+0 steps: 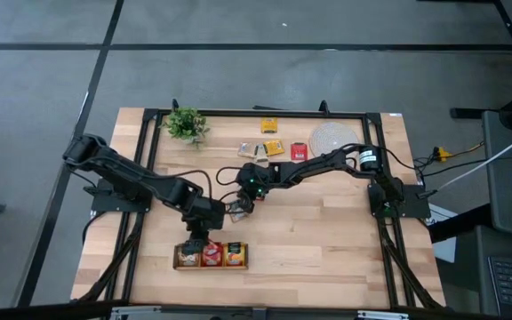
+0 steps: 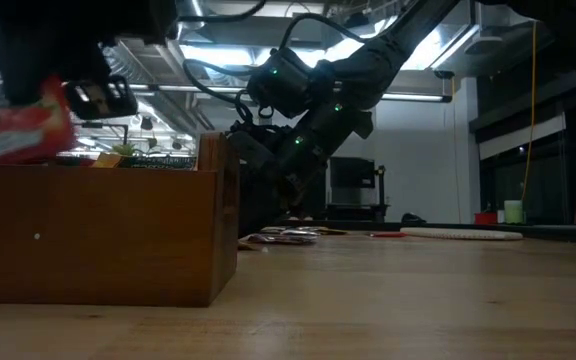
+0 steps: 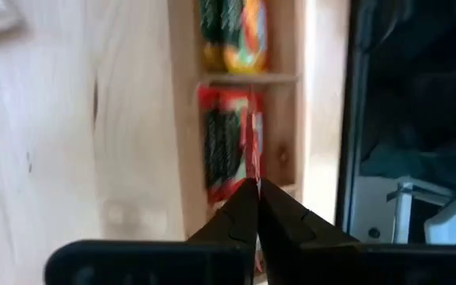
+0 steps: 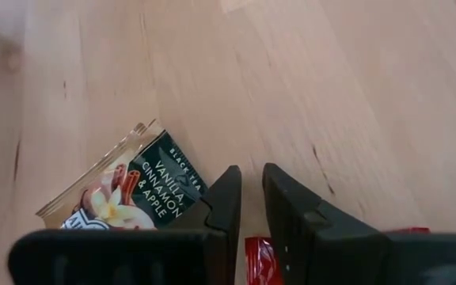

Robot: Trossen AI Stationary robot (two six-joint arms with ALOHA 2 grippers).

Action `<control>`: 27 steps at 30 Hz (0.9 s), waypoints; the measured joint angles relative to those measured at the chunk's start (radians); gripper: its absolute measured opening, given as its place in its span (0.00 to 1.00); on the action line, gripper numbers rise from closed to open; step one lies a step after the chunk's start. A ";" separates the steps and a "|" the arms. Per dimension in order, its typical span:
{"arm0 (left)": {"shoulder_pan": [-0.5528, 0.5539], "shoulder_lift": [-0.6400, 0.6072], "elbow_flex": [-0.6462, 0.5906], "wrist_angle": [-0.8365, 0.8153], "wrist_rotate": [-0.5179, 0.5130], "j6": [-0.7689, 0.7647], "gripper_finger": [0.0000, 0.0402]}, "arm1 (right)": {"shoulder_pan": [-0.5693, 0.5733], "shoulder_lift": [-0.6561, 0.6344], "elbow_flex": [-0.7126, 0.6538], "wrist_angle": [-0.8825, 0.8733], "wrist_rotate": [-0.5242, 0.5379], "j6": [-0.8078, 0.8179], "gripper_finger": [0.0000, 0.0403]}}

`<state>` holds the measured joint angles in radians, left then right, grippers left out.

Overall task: Pick & Place Tea
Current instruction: Put the red tea bag into the middle section of the wooden organizer

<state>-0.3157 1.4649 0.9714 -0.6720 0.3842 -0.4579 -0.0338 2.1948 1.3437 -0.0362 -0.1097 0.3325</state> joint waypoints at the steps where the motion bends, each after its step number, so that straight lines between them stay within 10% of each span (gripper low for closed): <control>1: 0.000 0.004 0.000 -0.016 0.000 0.000 0.00 | 0.000 0.000 0.000 0.000 -0.001 0.000 0.15; 27: 0.000 0.010 -0.002 -0.035 -0.007 0.019 0.19 | 0.002 0.000 0.000 0.000 0.011 0.003 0.15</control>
<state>-0.3153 1.4746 0.9699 -0.7074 0.3774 -0.4393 -0.0315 2.1948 1.3437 -0.0364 -0.0982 0.3359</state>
